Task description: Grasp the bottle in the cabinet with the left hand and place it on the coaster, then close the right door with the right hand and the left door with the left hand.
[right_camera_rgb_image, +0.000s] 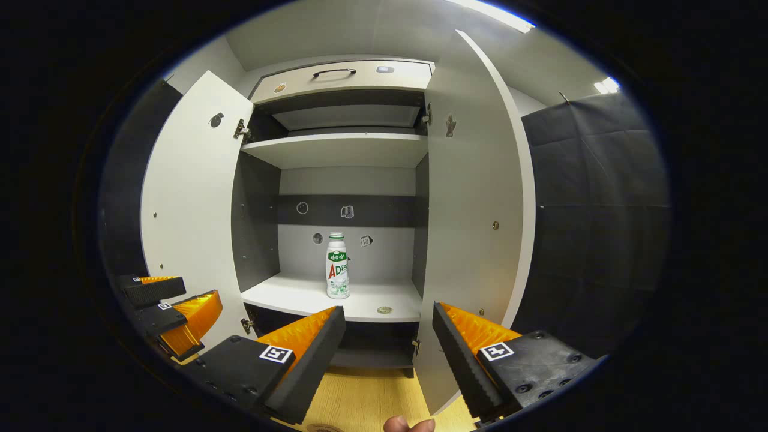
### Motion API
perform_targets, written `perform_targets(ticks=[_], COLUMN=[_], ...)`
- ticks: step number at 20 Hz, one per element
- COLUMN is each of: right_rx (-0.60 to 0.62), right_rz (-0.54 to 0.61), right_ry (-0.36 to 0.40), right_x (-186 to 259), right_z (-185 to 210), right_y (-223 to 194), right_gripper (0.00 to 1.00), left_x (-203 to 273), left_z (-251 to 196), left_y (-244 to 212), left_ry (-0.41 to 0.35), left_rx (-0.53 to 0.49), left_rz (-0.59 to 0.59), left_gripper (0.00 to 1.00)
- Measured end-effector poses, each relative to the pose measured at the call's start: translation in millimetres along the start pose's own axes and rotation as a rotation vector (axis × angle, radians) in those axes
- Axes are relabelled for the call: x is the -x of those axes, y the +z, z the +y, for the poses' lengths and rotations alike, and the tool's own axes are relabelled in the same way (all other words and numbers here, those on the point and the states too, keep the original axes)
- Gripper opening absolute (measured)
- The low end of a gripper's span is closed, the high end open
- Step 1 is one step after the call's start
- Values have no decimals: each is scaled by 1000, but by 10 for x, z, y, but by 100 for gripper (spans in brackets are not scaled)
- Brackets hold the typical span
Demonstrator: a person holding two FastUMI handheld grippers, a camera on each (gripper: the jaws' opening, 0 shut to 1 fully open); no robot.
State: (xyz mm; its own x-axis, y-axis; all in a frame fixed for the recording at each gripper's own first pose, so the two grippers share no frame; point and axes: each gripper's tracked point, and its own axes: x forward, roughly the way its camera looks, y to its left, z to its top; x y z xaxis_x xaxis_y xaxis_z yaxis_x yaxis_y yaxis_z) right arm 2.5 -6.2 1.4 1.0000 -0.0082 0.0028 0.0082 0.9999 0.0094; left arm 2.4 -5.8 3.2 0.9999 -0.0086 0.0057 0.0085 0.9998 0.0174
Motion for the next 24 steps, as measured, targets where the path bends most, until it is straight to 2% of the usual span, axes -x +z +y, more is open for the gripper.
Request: perform_targets(ticks=[14, 18, 24], right_rx=[5, -8, 1], right_rz=[-21, -28, -29], right_ry=[4, -3, -35], right_x=[73, 148, 345], right_z=[-5, -111, -474], right_y=[81, 111, 55], right_gripper=[97, 97, 97], left_x=[-6, -191, -745], left_z=[8, -138, -521], left_y=[15, 62, 192], left_ry=[5, -25, -80], left_rx=[-3, -16, -22], left_rz=[4, -3, -32], left_gripper=[95, 95, 95])
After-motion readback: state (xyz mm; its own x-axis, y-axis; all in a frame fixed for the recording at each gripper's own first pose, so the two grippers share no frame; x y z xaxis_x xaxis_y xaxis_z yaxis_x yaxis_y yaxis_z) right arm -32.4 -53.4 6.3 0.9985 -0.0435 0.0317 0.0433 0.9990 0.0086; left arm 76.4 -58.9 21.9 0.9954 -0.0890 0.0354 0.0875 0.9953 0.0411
